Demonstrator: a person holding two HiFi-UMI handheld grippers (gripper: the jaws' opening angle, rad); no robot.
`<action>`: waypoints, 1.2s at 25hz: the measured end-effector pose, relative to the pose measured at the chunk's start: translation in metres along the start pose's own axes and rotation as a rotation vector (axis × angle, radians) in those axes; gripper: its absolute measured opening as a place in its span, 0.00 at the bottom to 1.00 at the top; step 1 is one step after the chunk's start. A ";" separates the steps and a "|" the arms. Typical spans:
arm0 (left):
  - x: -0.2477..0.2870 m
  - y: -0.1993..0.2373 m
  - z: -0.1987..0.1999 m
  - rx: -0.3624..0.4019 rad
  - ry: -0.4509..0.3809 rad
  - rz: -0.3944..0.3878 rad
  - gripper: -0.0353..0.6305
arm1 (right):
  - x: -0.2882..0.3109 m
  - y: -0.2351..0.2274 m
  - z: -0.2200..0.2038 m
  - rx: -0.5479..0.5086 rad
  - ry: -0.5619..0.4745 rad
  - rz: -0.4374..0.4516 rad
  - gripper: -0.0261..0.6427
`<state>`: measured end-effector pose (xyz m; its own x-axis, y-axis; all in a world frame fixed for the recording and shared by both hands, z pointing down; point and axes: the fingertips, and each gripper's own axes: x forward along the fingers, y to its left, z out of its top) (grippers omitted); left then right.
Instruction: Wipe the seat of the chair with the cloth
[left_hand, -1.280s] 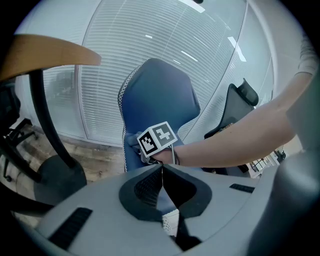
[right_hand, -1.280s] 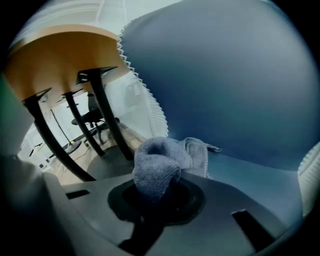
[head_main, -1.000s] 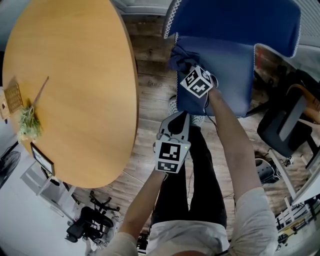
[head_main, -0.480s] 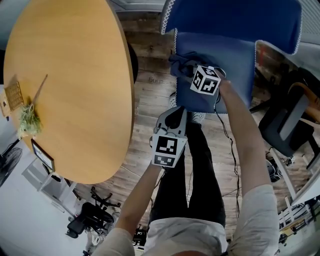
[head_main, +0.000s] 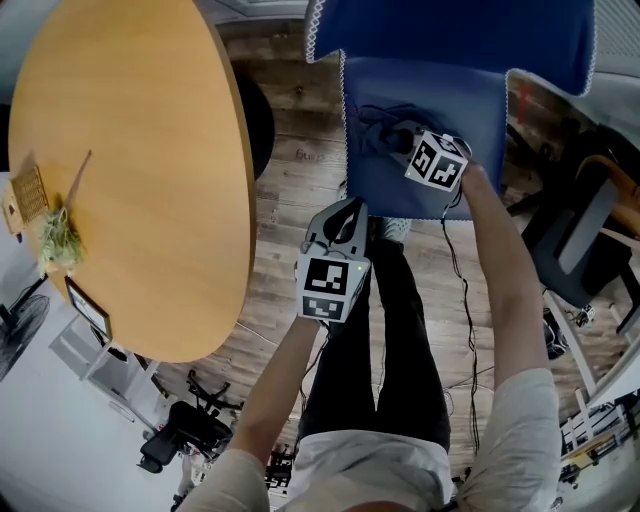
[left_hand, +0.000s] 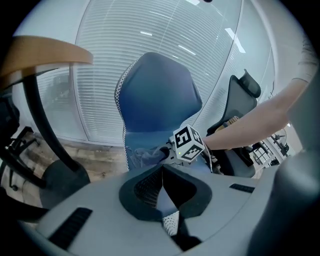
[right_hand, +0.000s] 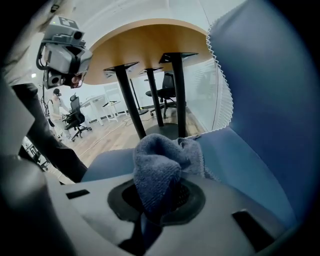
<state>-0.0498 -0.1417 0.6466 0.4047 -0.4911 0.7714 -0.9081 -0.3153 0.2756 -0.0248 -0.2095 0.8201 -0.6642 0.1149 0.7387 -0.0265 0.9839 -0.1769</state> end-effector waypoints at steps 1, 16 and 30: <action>0.001 -0.003 0.000 0.004 0.001 -0.004 0.09 | -0.004 0.000 -0.005 0.005 0.002 -0.007 0.11; 0.019 -0.051 -0.003 0.096 0.038 -0.066 0.09 | -0.073 -0.007 -0.095 0.171 0.014 -0.153 0.11; 0.025 -0.070 -0.008 0.119 0.040 -0.094 0.09 | -0.158 0.003 -0.200 0.589 -0.091 -0.601 0.11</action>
<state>0.0232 -0.1252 0.6511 0.4802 -0.4230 0.7684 -0.8463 -0.4538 0.2790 0.2293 -0.1969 0.8328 -0.4691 -0.4415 0.7649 -0.7631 0.6386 -0.0994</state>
